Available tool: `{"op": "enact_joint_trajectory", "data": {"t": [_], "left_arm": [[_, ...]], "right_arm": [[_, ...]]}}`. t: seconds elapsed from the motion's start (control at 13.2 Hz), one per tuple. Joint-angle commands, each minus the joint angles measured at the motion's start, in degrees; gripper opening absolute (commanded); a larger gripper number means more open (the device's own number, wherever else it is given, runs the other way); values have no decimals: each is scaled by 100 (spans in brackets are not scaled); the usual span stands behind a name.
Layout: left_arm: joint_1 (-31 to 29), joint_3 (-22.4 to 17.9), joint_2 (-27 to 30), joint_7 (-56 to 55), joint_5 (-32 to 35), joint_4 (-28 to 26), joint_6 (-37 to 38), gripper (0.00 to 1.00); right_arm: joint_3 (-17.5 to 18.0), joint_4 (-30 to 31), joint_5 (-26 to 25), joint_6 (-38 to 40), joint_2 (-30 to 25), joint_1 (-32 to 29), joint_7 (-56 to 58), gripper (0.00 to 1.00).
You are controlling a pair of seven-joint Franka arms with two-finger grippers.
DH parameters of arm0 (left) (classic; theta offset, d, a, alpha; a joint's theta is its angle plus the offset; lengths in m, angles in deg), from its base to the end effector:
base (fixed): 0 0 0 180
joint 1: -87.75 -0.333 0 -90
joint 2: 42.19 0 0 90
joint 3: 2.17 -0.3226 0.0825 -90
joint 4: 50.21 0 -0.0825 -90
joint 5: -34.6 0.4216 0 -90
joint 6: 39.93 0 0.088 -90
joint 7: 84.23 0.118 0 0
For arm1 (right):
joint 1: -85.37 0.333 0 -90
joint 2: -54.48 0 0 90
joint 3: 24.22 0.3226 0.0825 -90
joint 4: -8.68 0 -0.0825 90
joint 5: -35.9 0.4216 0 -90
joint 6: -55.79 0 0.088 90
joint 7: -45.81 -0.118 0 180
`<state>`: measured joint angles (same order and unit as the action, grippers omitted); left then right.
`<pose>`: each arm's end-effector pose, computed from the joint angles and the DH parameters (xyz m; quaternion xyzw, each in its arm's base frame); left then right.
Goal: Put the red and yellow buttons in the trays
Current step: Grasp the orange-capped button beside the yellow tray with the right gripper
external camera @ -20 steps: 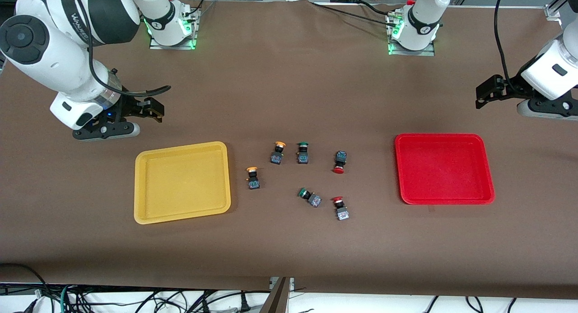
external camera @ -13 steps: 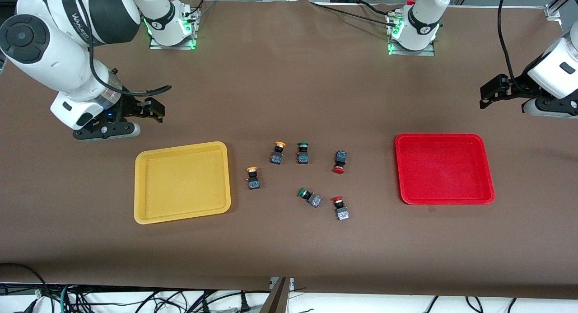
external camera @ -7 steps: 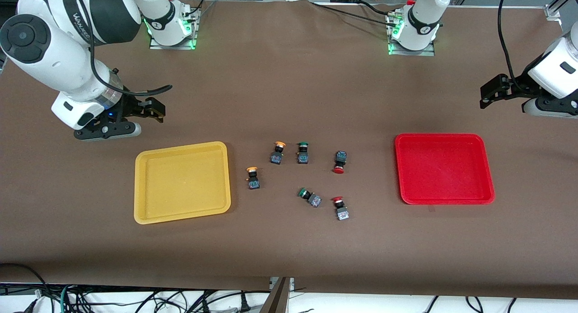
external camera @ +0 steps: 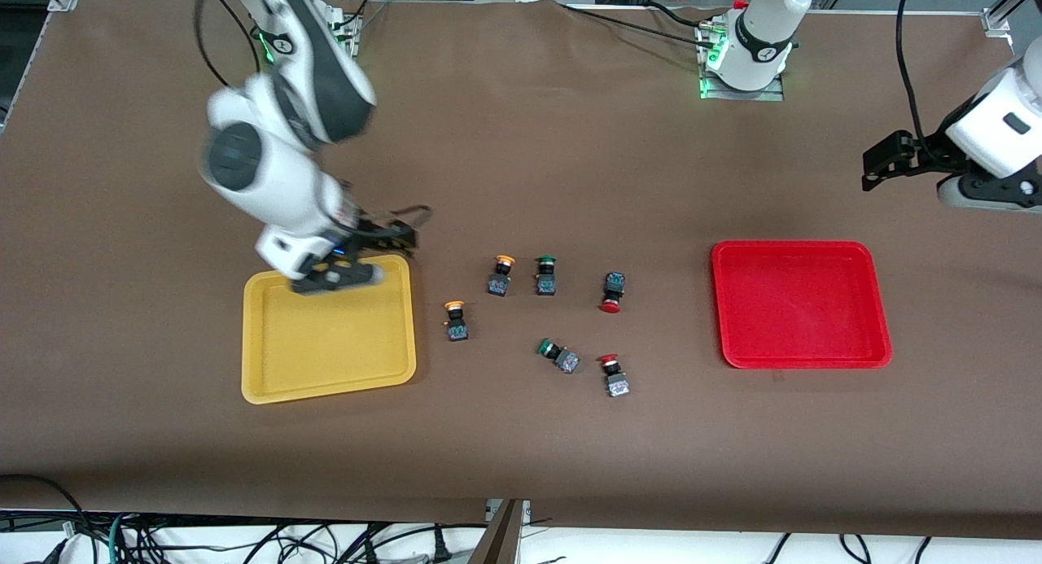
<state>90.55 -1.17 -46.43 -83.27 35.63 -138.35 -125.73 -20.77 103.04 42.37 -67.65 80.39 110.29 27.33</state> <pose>0.6035 -0.0375 0.5863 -0.9975 0.0413 0.0572 0.0098 0.6289 0.3411 0.3338 -0.9963 -0.0529 -0.0012 0.0670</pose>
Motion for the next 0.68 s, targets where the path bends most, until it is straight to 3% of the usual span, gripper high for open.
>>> {"op": "enact_joint_trajectory", "data": {"t": [0.0,0.23,0.38,0.46,0.61], "left_arm": [[-218,-21,-788,35,-199,532,606,100],[-849,-39,-798,35,-357,561,1238,100],[-1683,-30,-798,36,-1048,657,1522,100],[-1992,-30,-789,35,-1374,710,1531,100],[-2022,13,-797,18,-1386,720,1505,100]], "right_arm": [[-63,-919,-741,-547,1405,258,-838,100],[-54,-875,-770,-1190,1837,338,-928,100],[-54,-875,-753,-1619,2154,364,-1086,99],[-54,-875,-735,-1813,2251,408,-1130,98],[-54,-875,-735,-1841,2304,417,-1201,88]]}}
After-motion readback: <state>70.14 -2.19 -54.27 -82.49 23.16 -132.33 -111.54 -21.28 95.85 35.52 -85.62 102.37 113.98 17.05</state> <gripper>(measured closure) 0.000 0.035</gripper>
